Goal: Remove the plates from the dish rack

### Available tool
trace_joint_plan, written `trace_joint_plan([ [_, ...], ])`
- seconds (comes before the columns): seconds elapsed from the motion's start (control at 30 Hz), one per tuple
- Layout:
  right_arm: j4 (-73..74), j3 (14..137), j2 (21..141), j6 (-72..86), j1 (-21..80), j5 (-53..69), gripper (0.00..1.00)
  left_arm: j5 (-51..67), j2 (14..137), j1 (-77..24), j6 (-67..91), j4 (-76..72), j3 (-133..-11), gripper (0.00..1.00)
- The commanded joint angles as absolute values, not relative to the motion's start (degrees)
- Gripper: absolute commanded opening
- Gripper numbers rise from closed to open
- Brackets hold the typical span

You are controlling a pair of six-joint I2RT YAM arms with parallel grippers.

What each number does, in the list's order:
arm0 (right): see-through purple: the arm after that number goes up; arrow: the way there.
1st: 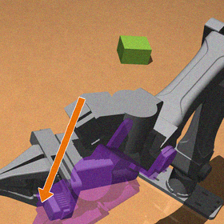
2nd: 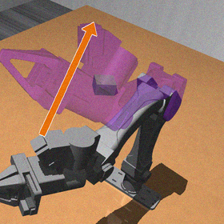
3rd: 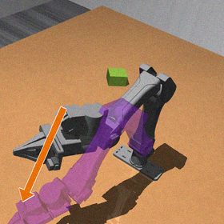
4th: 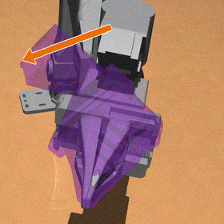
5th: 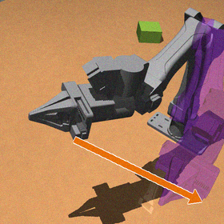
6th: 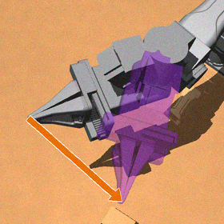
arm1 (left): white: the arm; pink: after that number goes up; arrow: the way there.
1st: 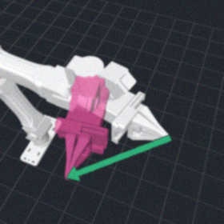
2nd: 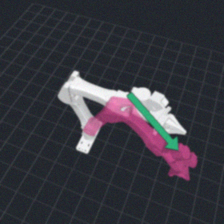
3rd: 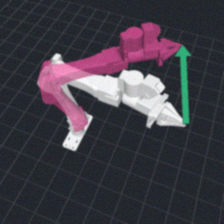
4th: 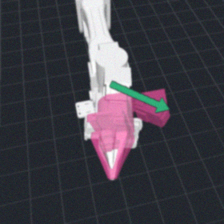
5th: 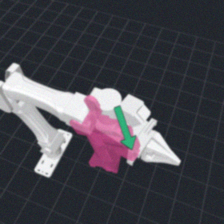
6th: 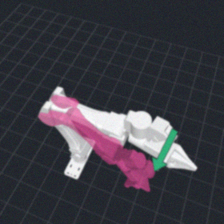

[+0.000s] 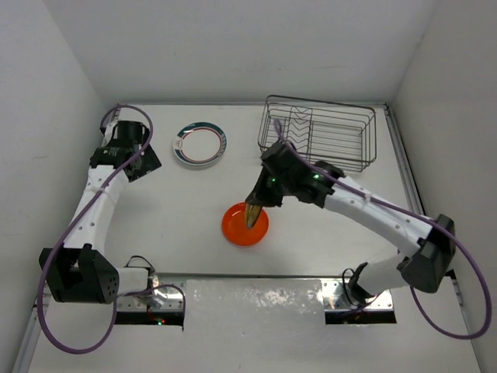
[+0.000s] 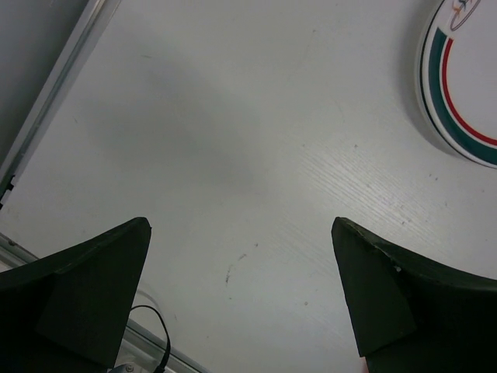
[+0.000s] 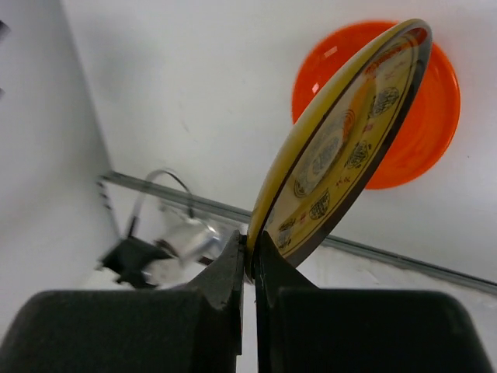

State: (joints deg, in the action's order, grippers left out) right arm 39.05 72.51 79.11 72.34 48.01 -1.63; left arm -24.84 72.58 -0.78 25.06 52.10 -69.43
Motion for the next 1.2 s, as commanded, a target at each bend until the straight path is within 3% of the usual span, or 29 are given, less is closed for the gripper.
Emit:
trace_joint_plan([
  [0.0, 39.8, 74.0, 83.8, 65.3, 52.1, -1.6, 0.0, -24.6, 72.7, -1.0, 26.6, 49.8, -68.1, 1.0],
  [0.23, 46.8, 79.0, 90.4, 61.0, 55.5, -12.4, 0.0, -25.0, 71.5, -1.0, 25.7, 49.2, -67.9, 1.0],
  [0.67, 44.2, 82.3, 98.6, 59.0, 58.0, -7.2, 0.04, -24.3, 70.7, -1.1, 24.9, 48.3, -65.3, 1.0],
  [0.8, 45.7, 85.2, 100.7, 58.2, 58.3, -7.6, 0.15, -24.1, 70.6, -1.1, 24.8, 48.3, -65.4, 1.0],
  [0.83, 46.0, 85.9, 101.0, 58.1, 58.4, -8.1, 0.23, -24.3, 70.4, -1.1, 24.8, 48.3, -65.3, 1.0],
  [1.17, 48.6, 90.2, 102.2, 56.7, 58.7, -9.2, 0.47, -24.8, 69.7, -1.1, 24.6, 48.3, -64.8, 1.0],
])
